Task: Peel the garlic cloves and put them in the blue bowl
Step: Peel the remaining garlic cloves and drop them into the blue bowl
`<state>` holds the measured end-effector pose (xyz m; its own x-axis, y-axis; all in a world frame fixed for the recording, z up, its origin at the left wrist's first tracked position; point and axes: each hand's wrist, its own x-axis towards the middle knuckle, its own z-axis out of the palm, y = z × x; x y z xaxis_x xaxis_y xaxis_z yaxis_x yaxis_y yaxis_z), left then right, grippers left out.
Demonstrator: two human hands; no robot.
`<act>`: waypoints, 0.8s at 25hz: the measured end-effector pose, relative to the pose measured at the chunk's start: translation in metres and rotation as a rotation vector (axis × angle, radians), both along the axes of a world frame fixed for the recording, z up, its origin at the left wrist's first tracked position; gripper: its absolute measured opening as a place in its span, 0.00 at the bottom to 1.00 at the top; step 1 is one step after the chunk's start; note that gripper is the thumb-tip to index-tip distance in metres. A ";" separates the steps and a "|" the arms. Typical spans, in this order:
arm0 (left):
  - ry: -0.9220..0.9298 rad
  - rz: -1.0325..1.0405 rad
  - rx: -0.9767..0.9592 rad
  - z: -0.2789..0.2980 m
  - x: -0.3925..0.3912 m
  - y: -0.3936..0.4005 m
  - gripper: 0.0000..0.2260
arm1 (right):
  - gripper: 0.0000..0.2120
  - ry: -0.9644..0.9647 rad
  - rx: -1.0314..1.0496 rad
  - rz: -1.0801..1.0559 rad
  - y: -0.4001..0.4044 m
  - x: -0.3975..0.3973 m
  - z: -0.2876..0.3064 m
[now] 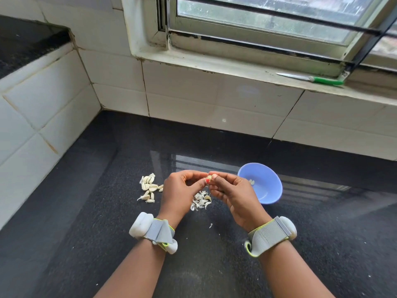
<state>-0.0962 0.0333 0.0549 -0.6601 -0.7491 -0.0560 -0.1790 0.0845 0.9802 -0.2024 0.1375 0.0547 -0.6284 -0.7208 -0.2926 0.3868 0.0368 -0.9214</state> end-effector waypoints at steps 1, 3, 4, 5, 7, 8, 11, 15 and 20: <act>-0.013 0.016 -0.077 0.001 0.000 0.000 0.05 | 0.09 -0.008 -0.019 0.017 0.001 0.000 0.000; -0.020 0.040 -0.158 0.002 0.000 0.000 0.03 | 0.14 0.009 -0.041 0.048 0.002 0.000 0.000; -0.027 0.046 -0.180 0.003 0.000 0.000 0.03 | 0.14 0.039 -0.040 0.052 0.003 0.000 0.000; -0.038 0.051 -0.196 0.003 0.000 0.000 0.03 | 0.14 0.072 -0.037 0.048 0.003 0.001 -0.001; -0.058 0.058 -0.213 0.004 0.000 0.001 0.02 | 0.13 0.107 -0.037 0.021 0.002 0.002 -0.003; -0.068 0.055 -0.217 0.004 0.000 0.000 0.02 | 0.12 0.114 -0.039 0.007 0.001 0.003 -0.003; -0.116 0.016 -0.238 0.005 0.000 -0.001 0.02 | 0.10 0.128 -0.038 -0.019 -0.001 0.004 -0.004; -0.153 0.000 -0.298 0.005 -0.001 0.000 0.03 | 0.07 0.163 -0.023 -0.021 0.000 0.004 -0.004; -0.162 0.028 -0.349 0.003 -0.003 0.003 0.03 | 0.09 0.176 -0.026 -0.019 0.001 0.004 -0.002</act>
